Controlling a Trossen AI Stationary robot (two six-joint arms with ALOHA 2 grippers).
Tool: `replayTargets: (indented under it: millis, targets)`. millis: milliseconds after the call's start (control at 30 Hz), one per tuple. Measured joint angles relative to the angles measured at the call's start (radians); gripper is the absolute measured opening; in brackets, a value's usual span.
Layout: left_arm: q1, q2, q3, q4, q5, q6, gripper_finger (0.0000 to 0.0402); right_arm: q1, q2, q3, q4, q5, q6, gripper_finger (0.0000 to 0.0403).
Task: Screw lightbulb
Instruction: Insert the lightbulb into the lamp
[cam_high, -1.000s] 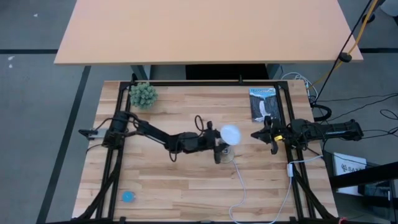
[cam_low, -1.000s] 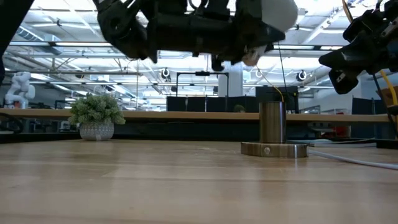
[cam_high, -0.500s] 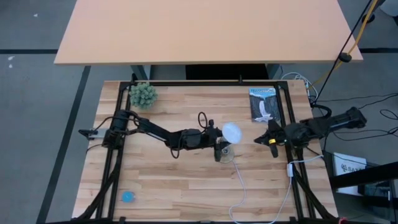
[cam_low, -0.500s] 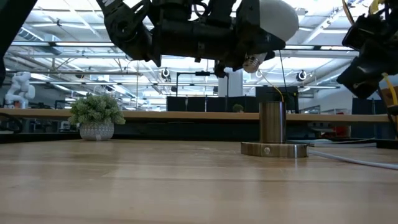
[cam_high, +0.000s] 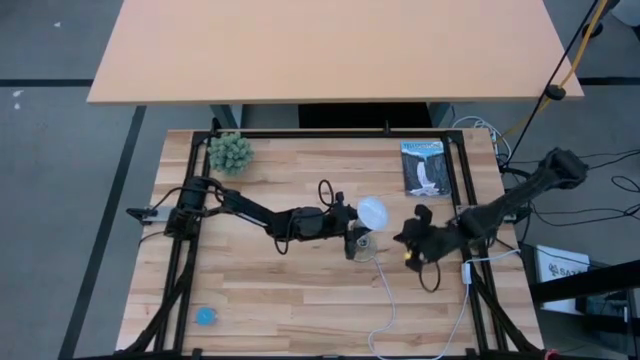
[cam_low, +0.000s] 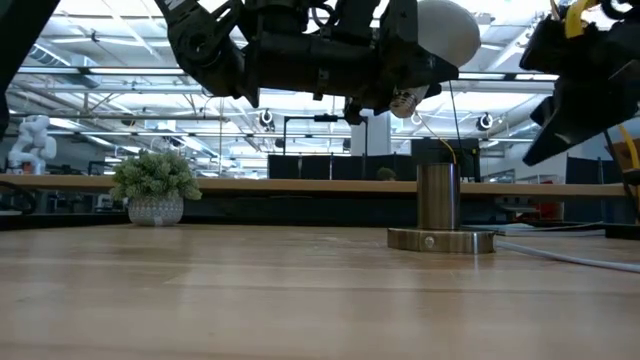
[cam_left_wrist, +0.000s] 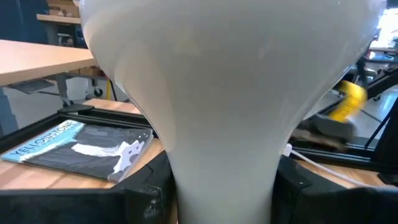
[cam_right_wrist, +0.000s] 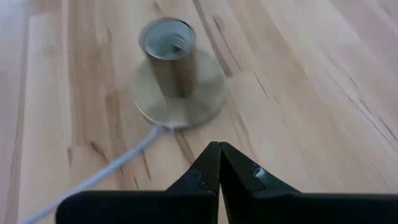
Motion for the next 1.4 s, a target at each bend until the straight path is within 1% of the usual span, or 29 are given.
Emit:
replayTargets:
  millis: [100, 267, 367, 500, 633, 767, 1000, 1167, 1333, 1400]
  targets:
    - [-0.001, 0.000, 0.000, 0.000, 0.001, -0.001, 0.0158, 0.064, 0.055, 0.000, 0.093, 0.096, 0.002, 0.0000]
    - [-0.002, 0.000, 0.000, 0.000, 0.028, -0.002, 0.0158, 0.141, 0.067, 0.000, 0.134, 0.241, 0.005, 0.0000]
    - [-0.002, 0.000, 0.000, -0.009, 0.030, -0.007, 0.0158, 0.161, 0.063, 0.000, 0.133, 0.304, 0.005, 0.0000]
    - [-0.002, 0.000, 0.000, -0.010, 0.030, -0.009, 0.0158, 0.152, 0.063, 0.000, 0.134, 0.365, -0.027, 0.0003]
    - [-0.002, 0.000, 0.000, -0.010, 0.030, -0.009, 0.0158, 0.121, 0.051, 0.000, 0.138, 0.380, -0.033, 0.0022]
    - [-0.002, 0.000, 0.000, -0.010, 0.029, -0.009, 0.0161, 0.105, 0.029, 0.000, 0.178, 0.394, -0.037, 0.0051]
    - [0.000, 0.000, 0.000, -0.030, 0.025, -0.009, 0.0197, 0.102, -0.023, 0.000, 0.284, 0.395, -0.190, 0.0094]
    - [0.001, 0.000, 0.000, -0.038, 0.021, -0.029, 0.0211, 0.102, -0.048, 0.000, 0.321, 0.393, -0.299, 0.0107]
    - [-0.003, 0.000, 0.000, -0.040, 0.021, -0.032, 0.0213, 0.102, -0.053, 0.000, 0.320, 0.388, -0.303, 0.0107]
    - [-0.009, 0.000, 0.000, -0.041, 0.021, -0.034, 0.0213, 0.102, -0.053, 0.000, 0.320, 0.377, -0.281, 0.0107]
